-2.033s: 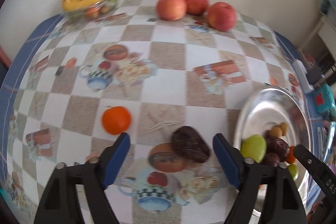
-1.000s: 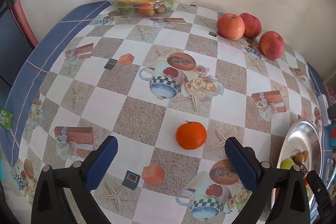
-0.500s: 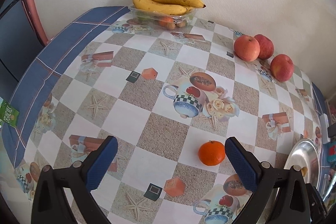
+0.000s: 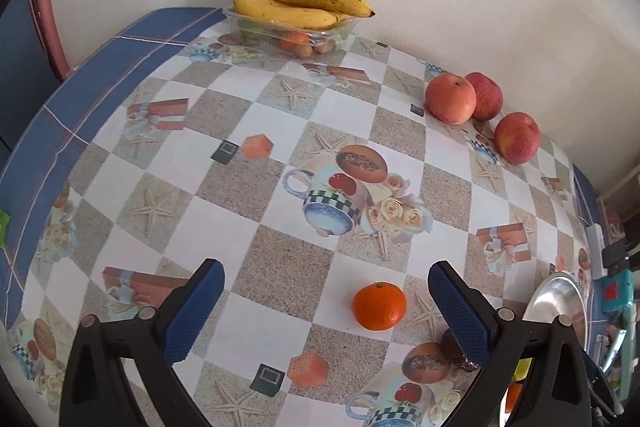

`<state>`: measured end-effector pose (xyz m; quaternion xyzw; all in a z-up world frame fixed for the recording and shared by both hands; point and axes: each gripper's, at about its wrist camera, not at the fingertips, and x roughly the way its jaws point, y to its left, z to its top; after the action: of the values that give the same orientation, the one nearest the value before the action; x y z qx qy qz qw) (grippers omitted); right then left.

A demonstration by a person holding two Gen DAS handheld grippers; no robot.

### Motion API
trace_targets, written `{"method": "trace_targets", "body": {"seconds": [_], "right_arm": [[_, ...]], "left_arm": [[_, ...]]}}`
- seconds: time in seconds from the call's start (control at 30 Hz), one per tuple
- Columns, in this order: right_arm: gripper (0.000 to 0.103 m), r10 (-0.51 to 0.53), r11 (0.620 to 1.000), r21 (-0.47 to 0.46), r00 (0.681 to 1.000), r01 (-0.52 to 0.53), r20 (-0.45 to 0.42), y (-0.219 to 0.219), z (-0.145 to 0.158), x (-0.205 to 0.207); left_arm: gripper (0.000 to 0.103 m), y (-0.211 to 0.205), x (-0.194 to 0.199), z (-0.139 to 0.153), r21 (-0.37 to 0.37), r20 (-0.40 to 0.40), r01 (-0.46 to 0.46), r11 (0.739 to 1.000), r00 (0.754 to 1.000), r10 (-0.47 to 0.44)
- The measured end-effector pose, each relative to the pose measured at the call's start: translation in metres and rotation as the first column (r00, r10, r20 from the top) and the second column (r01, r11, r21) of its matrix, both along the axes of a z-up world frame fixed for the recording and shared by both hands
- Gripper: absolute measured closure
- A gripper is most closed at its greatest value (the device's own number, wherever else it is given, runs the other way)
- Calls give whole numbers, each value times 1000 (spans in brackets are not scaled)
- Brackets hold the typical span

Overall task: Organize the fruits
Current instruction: 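Move both open tools back toward the last date and tangerine, then grasp the last dried red date with the right tool while the left tool grasps the tangerine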

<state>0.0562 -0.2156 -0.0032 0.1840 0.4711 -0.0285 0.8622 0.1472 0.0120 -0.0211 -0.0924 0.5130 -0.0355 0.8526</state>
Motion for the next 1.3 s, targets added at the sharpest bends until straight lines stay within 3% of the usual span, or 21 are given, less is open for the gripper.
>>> {"method": "trace_targets", "body": {"seconds": [0.27,0.37,0.57,0.63,1.3], "right_arm": [[18,60,998,1,998,-60,-14,22,-1,23],[27,76,997,5,997,-76,-15,26,-3,30],[29,105,994,13,994,-105,-27,33,-9,41],[35,117,993,22,993,-116,-32,35,-12,42],[35,145,989,49,976,-139,-162,41,-58,39]], "left_arm": [[0,-8,11,-6,-40,-18,43,998,999,-44],[0,-13,14,-10,-39,-33,55,998,998,-57],[1,-21,19,-25,-44,-91,70,997,993,-74],[1,-22,19,-31,-61,-112,70,996,991,-77],[7,-36,16,-61,-39,-210,94,995,972,-101]]}}
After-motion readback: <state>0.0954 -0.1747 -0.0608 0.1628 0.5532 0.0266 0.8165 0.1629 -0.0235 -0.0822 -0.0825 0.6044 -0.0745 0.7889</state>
